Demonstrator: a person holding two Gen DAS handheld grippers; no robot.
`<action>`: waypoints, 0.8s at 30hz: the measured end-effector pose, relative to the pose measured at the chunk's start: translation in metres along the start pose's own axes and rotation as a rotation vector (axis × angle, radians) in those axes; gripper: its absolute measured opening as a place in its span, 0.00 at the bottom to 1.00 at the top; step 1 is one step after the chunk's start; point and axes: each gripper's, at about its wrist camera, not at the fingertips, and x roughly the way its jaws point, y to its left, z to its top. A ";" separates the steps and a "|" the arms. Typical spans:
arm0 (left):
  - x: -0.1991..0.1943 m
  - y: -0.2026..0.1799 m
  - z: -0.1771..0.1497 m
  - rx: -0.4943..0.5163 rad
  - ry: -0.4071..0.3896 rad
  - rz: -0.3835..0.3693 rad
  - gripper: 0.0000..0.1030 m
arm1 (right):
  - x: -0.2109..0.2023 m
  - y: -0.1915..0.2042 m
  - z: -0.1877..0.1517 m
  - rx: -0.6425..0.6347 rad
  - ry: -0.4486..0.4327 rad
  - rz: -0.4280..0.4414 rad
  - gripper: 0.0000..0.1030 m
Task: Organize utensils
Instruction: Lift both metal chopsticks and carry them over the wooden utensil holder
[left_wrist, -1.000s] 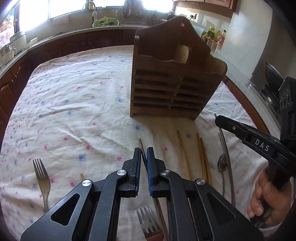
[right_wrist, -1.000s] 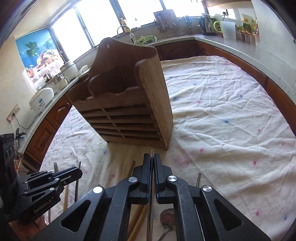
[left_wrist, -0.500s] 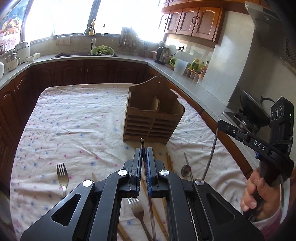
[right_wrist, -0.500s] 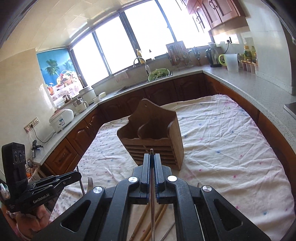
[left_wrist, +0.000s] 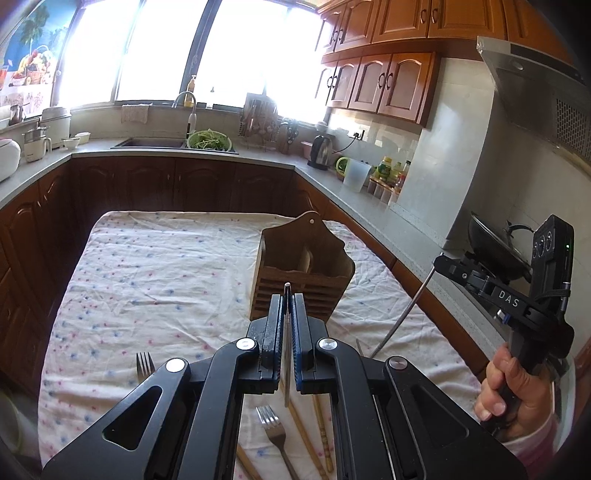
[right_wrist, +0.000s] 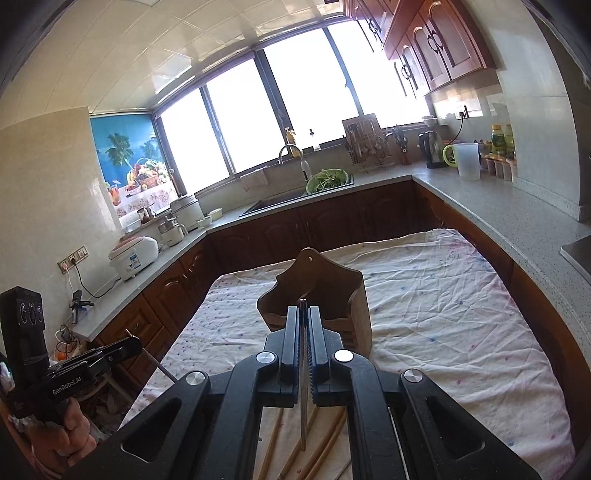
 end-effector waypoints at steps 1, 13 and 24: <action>-0.001 0.001 0.001 -0.003 -0.005 0.000 0.03 | 0.000 0.000 0.000 -0.001 -0.002 -0.003 0.04; -0.006 0.005 0.033 -0.007 -0.092 -0.002 0.03 | 0.005 -0.003 0.026 -0.007 -0.062 -0.010 0.04; 0.002 0.001 0.107 0.024 -0.240 -0.009 0.03 | 0.018 -0.010 0.094 -0.003 -0.204 -0.039 0.04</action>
